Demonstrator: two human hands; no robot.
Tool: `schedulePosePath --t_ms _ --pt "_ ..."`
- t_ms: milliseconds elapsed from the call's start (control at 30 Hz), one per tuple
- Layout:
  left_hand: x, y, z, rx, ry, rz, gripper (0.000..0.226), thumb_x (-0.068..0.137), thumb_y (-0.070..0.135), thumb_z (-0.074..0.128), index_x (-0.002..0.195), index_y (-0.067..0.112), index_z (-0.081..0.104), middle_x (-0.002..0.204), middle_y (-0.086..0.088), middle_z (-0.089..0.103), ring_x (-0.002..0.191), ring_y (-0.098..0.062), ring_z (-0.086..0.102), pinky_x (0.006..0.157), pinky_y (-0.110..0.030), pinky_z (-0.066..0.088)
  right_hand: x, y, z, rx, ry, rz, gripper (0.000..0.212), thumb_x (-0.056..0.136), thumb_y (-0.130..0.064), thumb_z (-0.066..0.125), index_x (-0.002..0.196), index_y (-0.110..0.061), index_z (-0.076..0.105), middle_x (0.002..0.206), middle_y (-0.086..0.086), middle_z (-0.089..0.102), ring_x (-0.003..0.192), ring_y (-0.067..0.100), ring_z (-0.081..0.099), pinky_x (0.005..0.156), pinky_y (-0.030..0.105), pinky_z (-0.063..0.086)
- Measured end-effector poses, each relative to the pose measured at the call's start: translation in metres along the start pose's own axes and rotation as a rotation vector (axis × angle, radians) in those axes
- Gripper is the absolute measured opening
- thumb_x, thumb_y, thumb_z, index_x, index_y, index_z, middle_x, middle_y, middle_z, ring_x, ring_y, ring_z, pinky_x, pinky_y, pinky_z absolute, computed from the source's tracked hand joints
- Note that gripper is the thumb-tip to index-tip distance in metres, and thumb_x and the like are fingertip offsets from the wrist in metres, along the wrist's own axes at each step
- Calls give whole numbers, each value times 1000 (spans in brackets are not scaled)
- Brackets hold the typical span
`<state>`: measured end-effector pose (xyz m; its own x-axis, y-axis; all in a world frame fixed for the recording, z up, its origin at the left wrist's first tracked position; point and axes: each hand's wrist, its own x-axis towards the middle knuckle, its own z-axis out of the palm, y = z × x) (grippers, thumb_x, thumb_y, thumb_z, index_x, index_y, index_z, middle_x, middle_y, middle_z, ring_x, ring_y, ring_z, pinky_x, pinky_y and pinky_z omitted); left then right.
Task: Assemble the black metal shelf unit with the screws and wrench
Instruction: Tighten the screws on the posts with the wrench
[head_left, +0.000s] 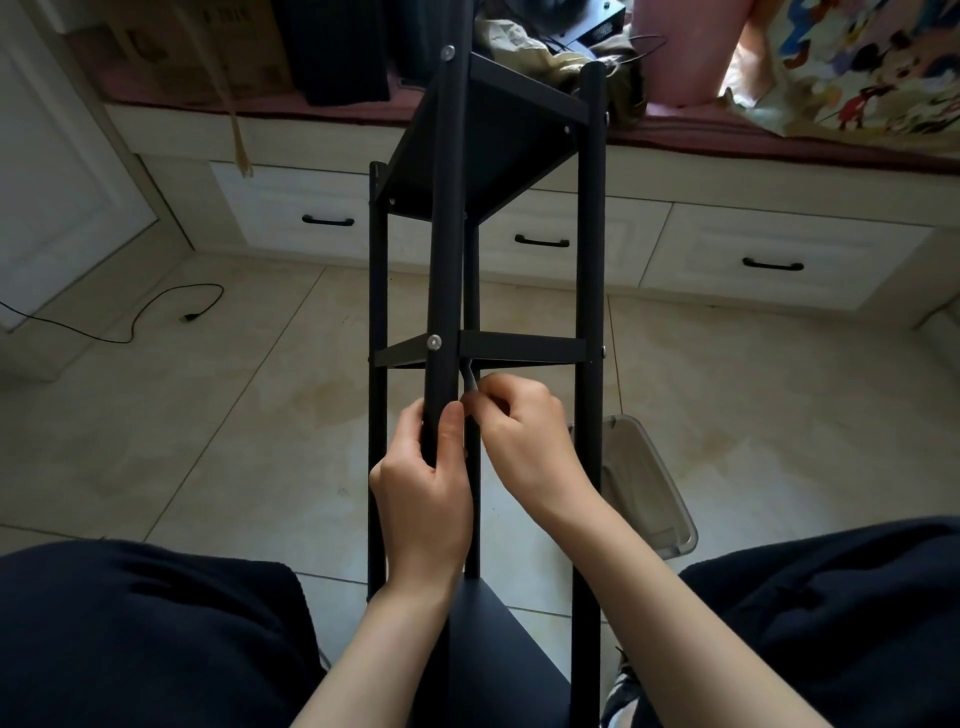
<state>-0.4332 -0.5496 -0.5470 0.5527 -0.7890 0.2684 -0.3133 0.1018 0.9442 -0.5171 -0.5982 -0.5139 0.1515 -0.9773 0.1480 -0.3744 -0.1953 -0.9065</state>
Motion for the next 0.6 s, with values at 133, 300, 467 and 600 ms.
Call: schedulePosePath --t_ms 133,300,467,600 --pt "1 1 0 2 -4 5 42 96 55 48 104 19 67 69 13 61 60 -19 63 58 -44 54 0 -3 1 19 -9 13 29 97 -14 55 70 -23 61 62 -15 55 58 -5 51 54 8 36" --pt "2 0 0 7 -5 -3 37 98 50 50 102 17 67 69 11 61 61 -21 63 60 -48 55 1 -1 1 -49 17 -8 25 96 -13 57 74 -21 67 61 -16 54 58 -2 50 54 8 34" --pt "2 -1 1 11 -4 -7 31 101 47 51 97 20 65 67 11 60 60 -21 63 58 -48 55 3 -2 0 -134 42 -29 25 96 -13 56 75 -17 69 64 -12 56 59 2 49 53 10 32" --pt "3 -2 2 3 -1 -12 32 100 50 51 98 22 66 68 11 62 59 -19 62 56 -47 55 0 -3 3 -132 62 -21 28 96 -13 56 70 -21 62 60 -12 53 57 5 49 54 14 32"
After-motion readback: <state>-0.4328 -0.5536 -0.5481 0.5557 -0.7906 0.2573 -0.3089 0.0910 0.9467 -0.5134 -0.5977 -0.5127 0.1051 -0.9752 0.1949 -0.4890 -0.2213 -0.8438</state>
